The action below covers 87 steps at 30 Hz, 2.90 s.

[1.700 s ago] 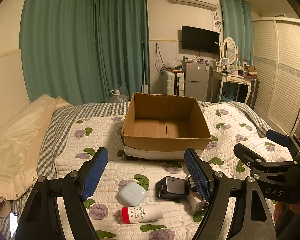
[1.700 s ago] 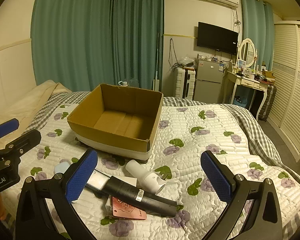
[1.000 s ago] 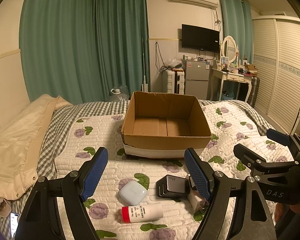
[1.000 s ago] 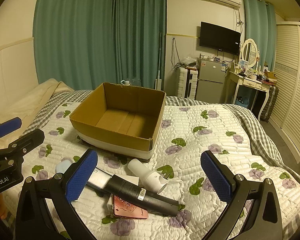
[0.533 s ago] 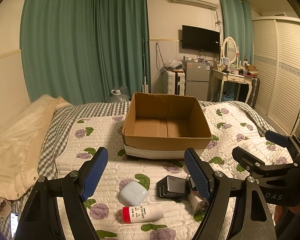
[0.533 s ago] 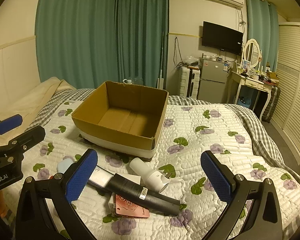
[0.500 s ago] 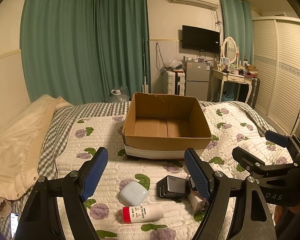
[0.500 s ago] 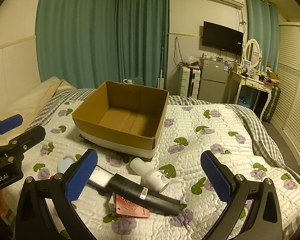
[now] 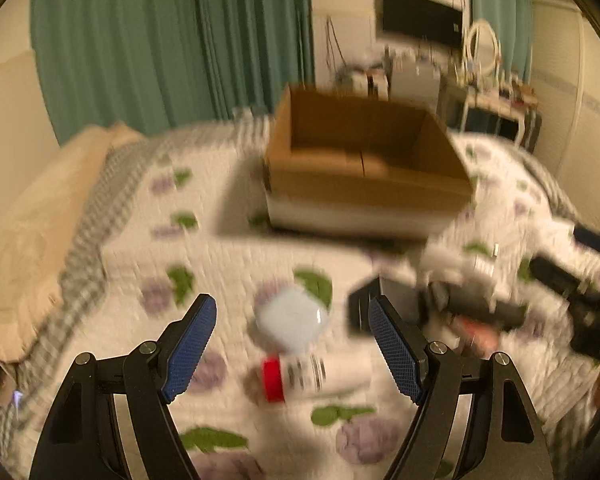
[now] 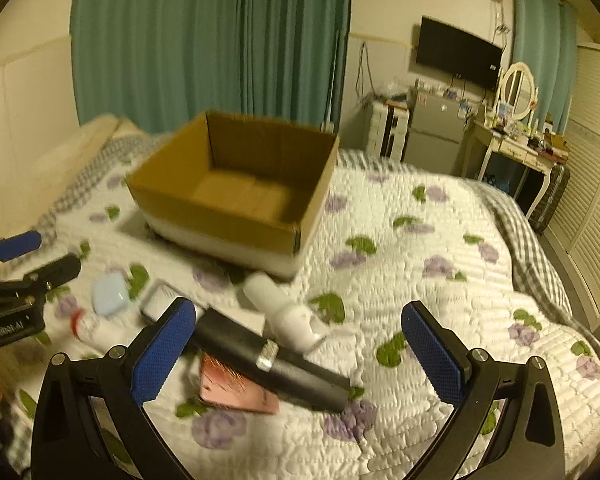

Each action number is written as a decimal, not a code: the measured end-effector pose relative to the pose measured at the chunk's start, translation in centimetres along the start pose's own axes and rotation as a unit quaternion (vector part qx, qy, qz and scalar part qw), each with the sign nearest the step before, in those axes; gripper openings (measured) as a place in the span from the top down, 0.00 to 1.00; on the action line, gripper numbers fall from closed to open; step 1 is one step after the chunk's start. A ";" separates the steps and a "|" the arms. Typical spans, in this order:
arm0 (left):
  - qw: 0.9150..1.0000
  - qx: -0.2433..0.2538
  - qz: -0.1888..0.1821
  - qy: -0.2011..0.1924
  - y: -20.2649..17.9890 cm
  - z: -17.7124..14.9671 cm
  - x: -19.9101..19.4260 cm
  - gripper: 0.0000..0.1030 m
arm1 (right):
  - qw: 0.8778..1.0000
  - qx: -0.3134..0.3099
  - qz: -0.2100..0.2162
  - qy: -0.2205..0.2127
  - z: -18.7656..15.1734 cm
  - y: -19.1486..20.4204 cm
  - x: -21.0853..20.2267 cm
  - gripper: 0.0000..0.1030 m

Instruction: Organize rigid objects

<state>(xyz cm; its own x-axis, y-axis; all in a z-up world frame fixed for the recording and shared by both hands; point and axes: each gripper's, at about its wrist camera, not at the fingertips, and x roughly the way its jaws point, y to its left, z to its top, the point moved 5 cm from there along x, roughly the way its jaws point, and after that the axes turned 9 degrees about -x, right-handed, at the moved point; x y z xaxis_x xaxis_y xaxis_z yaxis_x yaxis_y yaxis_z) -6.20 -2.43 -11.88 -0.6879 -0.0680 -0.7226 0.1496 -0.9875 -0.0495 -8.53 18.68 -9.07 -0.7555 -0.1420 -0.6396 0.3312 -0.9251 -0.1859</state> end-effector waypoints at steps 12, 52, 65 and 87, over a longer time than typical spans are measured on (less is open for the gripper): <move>0.996 0.024 0.005 0.090 -0.9 -4.4 3.7 0.21 | 0.998 -0.022 0.035 0.044 -2.5 2.2 1.6 0.00; 0.999 -0.016 -0.041 0.005 -1.1 0.6 -1.7 0.24 | 0.991 -0.098 0.083 0.035 -2.4 6.7 1.3 0.91; 0.996 -0.004 -0.052 -0.075 -2.9 10.2 -4.3 0.24 | 0.995 -0.037 0.072 -0.052 8.5 2.0 -2.3 0.91; 0.997 0.037 -0.048 -0.041 -6.6 13.4 8.8 0.24 | 0.994 0.024 0.109 0.002 9.6 -2.3 13.3 0.91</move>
<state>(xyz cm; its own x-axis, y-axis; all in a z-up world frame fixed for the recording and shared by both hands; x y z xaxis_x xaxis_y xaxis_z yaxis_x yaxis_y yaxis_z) -22.71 1.60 -8.69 -0.7526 0.0182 -0.6582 0.0303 -0.9976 -0.0621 -24.76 15.51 -10.01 -0.6660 -0.3394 -0.6642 0.4593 -0.8882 -0.0067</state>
